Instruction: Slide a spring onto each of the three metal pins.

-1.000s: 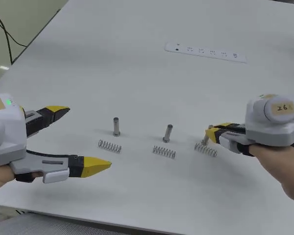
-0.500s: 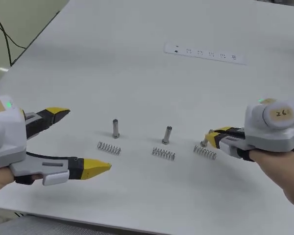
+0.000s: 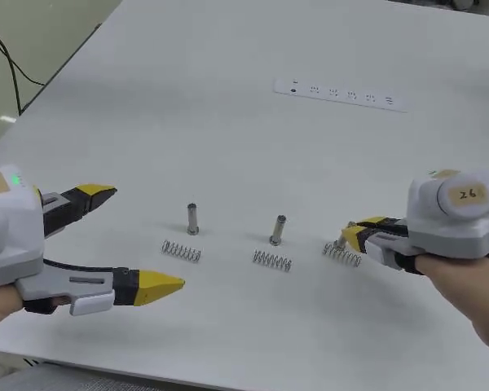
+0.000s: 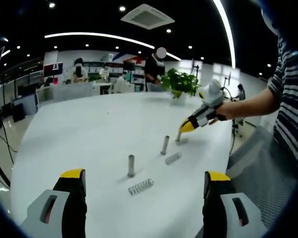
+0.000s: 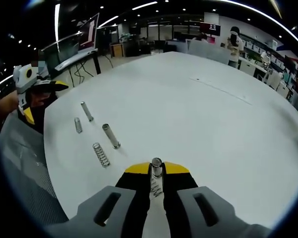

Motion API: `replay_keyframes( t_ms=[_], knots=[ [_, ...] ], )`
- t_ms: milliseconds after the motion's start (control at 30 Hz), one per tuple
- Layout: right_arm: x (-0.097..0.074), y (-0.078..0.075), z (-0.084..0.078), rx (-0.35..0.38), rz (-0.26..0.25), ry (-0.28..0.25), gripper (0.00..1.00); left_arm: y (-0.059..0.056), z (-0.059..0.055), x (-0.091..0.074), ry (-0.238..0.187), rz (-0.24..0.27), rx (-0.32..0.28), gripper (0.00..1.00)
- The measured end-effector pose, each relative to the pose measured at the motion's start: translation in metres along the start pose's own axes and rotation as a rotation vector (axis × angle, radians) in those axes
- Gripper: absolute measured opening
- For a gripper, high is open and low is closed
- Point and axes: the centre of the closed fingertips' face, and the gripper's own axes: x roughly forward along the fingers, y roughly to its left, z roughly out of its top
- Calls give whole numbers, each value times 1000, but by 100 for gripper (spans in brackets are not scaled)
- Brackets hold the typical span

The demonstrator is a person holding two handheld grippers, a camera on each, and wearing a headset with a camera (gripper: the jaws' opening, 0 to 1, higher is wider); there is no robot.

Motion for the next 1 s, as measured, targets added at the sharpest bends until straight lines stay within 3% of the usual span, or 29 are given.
replay_keyframes(
  t_ms=[1000],
  knots=[
    [-5, 5, 7, 27, 6, -40, 27, 0, 1, -1, 0, 1, 1, 97]
  ],
)
